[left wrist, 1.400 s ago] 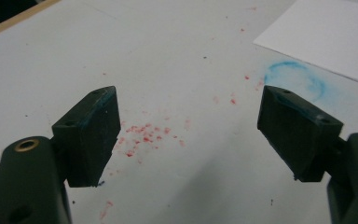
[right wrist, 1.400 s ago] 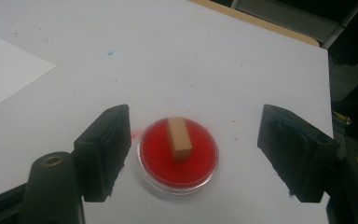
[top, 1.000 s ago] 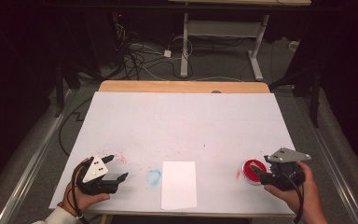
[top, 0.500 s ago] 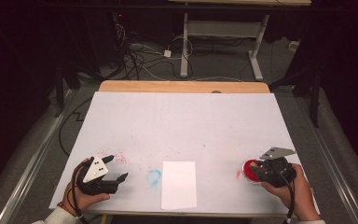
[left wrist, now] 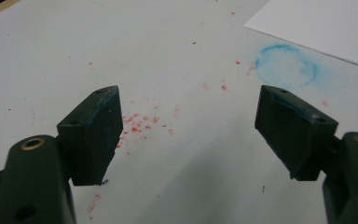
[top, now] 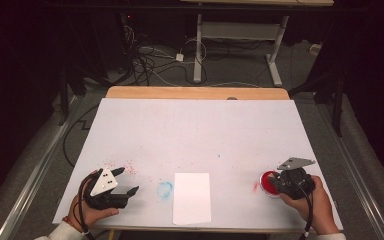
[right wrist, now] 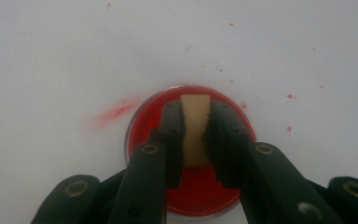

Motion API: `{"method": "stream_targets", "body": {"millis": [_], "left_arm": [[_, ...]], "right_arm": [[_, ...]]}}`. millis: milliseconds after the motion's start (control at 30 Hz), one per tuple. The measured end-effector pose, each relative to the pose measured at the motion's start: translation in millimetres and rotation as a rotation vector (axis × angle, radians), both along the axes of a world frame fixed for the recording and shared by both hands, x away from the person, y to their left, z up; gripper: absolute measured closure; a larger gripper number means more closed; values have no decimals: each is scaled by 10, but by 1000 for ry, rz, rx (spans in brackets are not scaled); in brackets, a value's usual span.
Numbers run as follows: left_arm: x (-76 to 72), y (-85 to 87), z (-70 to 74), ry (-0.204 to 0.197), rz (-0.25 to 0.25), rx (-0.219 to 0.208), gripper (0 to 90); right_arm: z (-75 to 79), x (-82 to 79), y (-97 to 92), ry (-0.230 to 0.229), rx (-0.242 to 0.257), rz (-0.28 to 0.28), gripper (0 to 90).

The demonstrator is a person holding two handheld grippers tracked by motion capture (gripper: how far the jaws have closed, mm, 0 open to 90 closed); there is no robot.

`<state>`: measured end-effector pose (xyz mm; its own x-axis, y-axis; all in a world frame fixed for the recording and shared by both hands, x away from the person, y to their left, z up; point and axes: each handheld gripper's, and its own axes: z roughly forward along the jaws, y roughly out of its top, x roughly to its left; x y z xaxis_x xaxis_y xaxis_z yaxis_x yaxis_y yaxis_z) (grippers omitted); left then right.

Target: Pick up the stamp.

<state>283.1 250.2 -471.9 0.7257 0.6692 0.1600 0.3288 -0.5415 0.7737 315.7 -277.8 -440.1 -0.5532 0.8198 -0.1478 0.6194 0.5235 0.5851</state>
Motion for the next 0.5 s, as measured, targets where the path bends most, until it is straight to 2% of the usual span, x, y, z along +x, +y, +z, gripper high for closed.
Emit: {"method": "stream_targets", "body": {"millis": [300, 500], "left_arm": [[-5, -3, -1, 1, -6, -2, 224], [-7, -4, -2, -7, 1, 12, 223]], "right_arm": [[-25, -16, 2, -3, 6, -15, 764], [-39, -14, -9, -4, 14, -19, 764]]}}
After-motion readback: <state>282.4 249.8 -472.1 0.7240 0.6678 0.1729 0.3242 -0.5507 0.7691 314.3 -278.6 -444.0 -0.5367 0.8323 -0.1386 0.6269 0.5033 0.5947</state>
